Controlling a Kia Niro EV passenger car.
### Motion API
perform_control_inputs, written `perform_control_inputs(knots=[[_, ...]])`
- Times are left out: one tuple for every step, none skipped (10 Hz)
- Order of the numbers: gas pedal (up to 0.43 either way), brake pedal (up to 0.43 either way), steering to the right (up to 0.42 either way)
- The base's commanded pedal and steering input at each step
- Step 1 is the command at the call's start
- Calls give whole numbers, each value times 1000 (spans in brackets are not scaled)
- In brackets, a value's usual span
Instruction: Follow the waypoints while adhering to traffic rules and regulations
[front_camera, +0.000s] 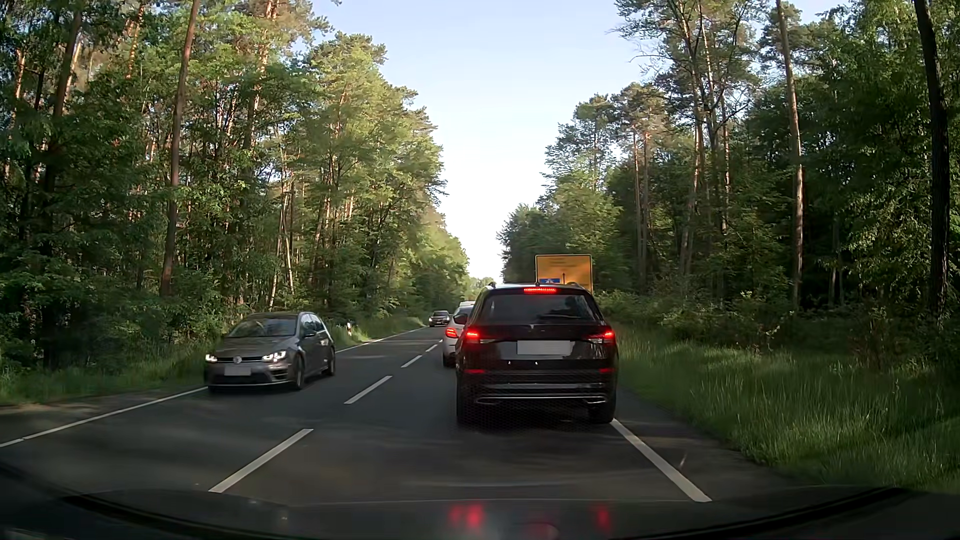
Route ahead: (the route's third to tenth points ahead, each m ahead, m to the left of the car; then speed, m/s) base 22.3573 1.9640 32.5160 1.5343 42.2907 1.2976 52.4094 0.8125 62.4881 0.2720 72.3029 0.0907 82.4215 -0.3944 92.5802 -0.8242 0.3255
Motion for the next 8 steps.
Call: perform_control_inputs(knots=[[0,0,27],[0,0,26],[0,6,26],[0,0,26],[0,0,25],[0,0,25],[0,0,25],[0,0,25]])
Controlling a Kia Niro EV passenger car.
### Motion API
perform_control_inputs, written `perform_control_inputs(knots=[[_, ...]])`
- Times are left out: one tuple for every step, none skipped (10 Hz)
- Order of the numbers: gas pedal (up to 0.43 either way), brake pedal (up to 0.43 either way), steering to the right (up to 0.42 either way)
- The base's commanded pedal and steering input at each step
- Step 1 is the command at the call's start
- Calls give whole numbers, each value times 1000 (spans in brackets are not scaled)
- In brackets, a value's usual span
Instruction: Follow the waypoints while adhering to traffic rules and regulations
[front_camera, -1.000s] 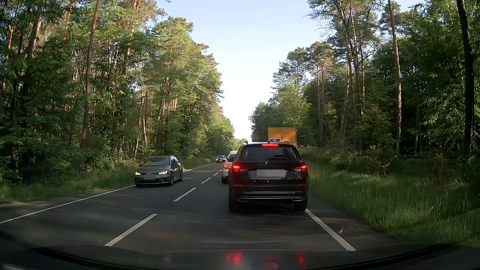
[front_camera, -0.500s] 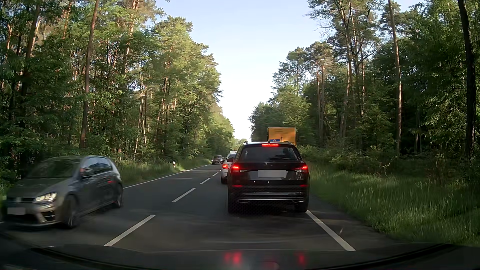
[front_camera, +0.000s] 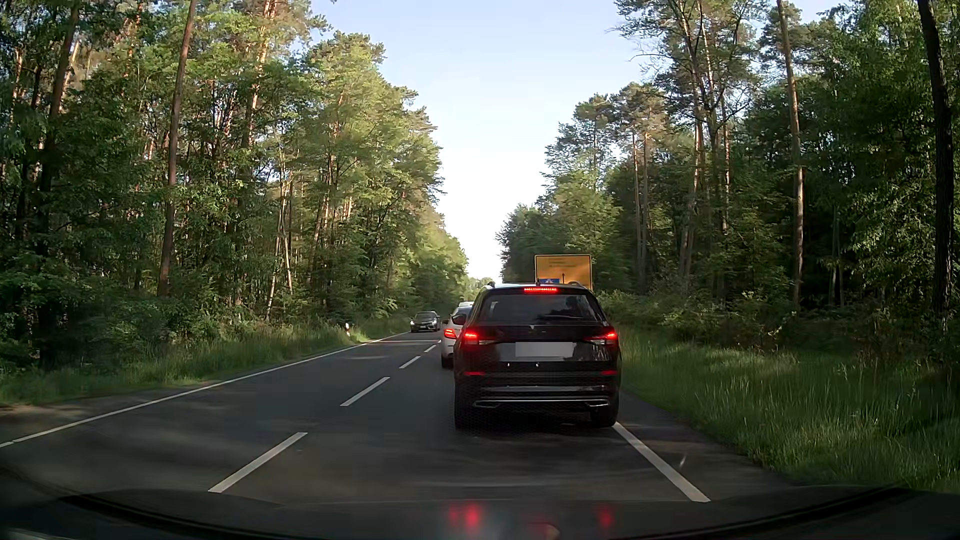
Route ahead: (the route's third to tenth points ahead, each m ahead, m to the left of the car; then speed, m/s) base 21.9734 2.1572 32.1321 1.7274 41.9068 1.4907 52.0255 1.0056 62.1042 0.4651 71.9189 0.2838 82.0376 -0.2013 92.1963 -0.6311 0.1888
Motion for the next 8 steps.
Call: perform_control_inputs(knots=[[0,0,25],[0,0,24],[0,0,24],[0,0,24],[0,0,25],[0,0,25],[0,0,25],[0,0,25]])
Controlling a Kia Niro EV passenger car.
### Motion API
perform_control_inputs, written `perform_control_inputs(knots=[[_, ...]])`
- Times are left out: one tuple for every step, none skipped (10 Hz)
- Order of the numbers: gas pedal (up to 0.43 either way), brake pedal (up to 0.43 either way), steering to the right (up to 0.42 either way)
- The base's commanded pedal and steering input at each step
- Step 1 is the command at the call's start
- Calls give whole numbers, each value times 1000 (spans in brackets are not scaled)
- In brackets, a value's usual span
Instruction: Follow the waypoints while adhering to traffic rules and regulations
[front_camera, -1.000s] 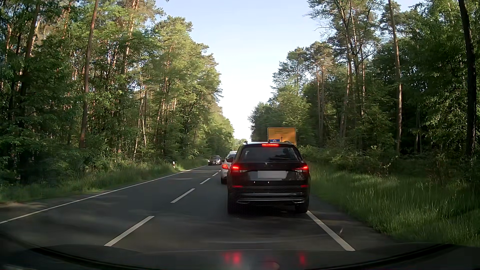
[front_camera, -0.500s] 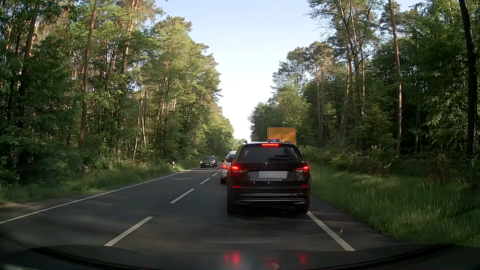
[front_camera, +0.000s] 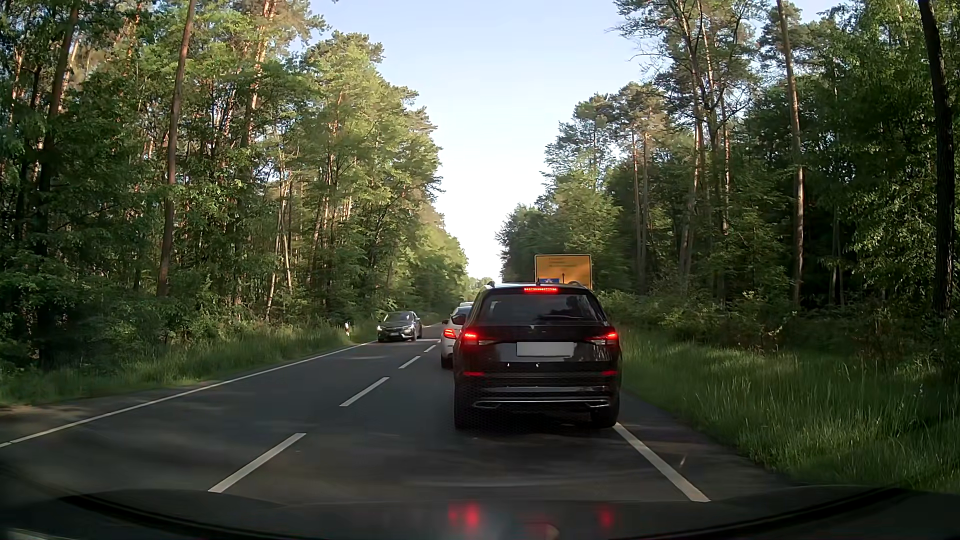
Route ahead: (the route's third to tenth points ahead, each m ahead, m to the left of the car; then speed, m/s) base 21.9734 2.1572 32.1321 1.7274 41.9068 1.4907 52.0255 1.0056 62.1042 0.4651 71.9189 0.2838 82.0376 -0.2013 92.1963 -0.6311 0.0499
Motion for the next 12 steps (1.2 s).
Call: perform_control_inputs(knots=[[0,0,25],[0,0,25],[0,0,25],[0,0,25],[0,0,25],[0,0,25],[0,0,25],[0,0,25],[0,0,25],[0,0,25],[0,0,25],[0,0,25]])
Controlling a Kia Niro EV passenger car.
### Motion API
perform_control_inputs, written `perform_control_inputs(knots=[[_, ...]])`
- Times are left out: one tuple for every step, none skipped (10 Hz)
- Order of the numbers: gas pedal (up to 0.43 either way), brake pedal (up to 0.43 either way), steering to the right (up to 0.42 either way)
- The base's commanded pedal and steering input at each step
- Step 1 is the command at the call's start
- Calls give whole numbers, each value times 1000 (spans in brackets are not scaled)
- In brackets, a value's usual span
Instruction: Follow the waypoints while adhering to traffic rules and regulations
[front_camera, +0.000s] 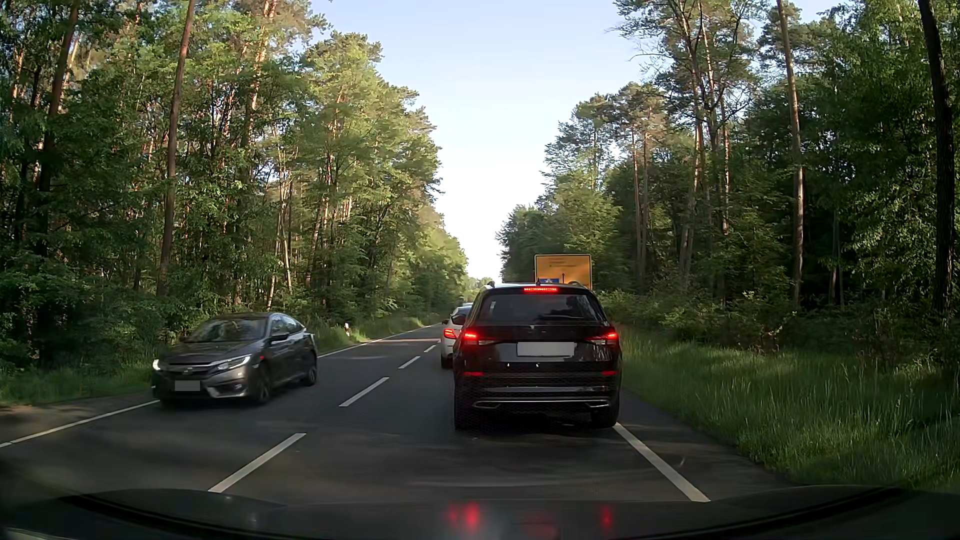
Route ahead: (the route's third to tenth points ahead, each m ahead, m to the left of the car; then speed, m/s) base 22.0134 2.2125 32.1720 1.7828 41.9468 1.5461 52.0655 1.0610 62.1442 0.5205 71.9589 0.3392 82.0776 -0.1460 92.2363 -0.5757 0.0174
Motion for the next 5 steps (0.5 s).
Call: perform_control_inputs(knots=[[0,0,25],[0,0,25],[0,0,25],[0,0,25],[0,6,25]])
